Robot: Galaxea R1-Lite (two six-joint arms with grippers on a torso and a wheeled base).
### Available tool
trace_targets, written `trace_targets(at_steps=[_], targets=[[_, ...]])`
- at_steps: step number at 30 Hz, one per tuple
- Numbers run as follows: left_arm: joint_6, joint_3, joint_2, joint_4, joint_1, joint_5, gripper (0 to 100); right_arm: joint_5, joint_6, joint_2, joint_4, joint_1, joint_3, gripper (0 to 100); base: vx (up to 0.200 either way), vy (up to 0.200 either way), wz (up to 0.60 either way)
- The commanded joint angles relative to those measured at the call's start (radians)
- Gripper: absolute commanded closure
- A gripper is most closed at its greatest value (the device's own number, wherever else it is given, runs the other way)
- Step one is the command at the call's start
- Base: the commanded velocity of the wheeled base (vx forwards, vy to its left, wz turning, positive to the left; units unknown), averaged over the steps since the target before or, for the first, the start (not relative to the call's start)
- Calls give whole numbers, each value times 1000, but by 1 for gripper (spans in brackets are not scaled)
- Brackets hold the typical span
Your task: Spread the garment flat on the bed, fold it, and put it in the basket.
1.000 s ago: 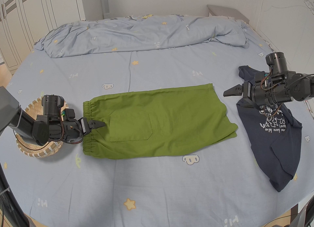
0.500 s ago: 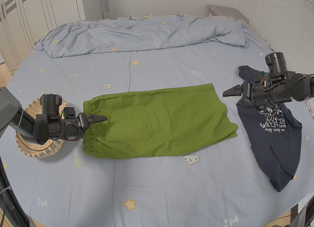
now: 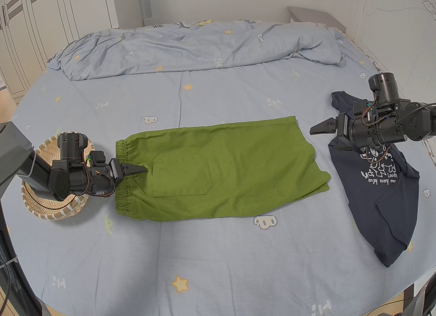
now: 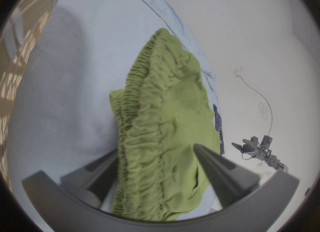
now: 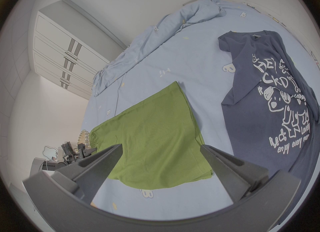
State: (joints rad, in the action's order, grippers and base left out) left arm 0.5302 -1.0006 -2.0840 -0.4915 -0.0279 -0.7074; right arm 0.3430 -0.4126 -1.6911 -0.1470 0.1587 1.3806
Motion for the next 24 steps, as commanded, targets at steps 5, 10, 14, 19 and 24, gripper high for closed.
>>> trace_targets(at_steps=[5, 10, 14, 19, 24], targets=[[1, -3, 9, -1, 2, -1, 100, 11, -2, 2, -2, -10, 0, 0, 0, 0, 0], [51, 8, 73, -1, 5, -3, 100, 71, 11, -65, -54, -113, 55, 0, 0, 0, 0], [71, 11, 108, -1, 5, -3, 100, 186, 54, -136, -138, -179, 113, 0, 0, 0, 0], [71, 13, 117, -1, -4, -3, 100, 327, 138, -203, -258, -209, 175, 0, 0, 0, 0], [71, 13, 114, -1, -4, -3, 100, 334, 192, -259, -293, -208, 186, 0, 0, 0, 0]])
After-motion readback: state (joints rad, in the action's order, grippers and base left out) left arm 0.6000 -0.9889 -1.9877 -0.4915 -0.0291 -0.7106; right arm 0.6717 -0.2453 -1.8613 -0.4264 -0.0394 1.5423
